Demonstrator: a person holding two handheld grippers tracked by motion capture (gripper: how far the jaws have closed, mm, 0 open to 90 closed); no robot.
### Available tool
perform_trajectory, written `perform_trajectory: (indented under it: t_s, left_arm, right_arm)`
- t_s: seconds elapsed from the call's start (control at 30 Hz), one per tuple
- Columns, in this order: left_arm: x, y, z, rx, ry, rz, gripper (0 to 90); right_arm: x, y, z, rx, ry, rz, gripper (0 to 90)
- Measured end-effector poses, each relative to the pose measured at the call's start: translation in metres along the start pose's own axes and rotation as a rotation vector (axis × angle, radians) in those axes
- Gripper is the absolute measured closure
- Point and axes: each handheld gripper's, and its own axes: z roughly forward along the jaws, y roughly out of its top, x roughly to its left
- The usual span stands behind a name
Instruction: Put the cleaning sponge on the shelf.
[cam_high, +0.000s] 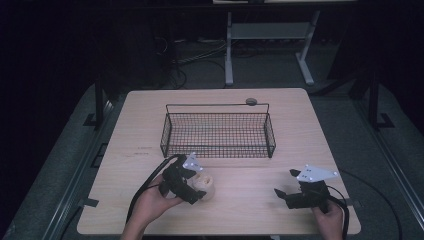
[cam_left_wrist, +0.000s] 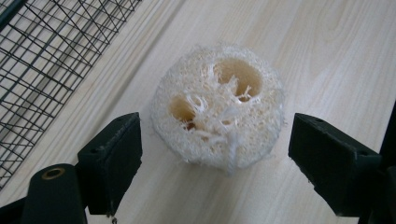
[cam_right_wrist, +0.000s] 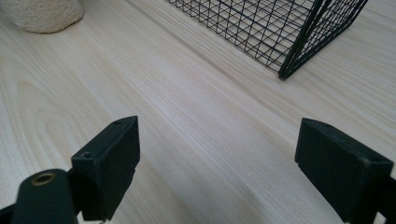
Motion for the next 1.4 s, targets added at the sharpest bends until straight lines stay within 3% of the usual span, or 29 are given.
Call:
perform_trajectory:
  t_s: [0.8, 1.4]
  left_arm:
    - [0.004, 0.011, 0.016, 0.055, -0.025, -0.006, 17.3]
    - [0.006, 0.014, 0.022, 0.076, -0.051, -0.007, 26.4]
  right_arm:
    - [-0.001, 0.0, 0.0, -0.008, 0.005, 0.002, 13.4]
    - [-0.002, 0.0, -0.001, -0.016, 0.008, 0.006, 13.5]
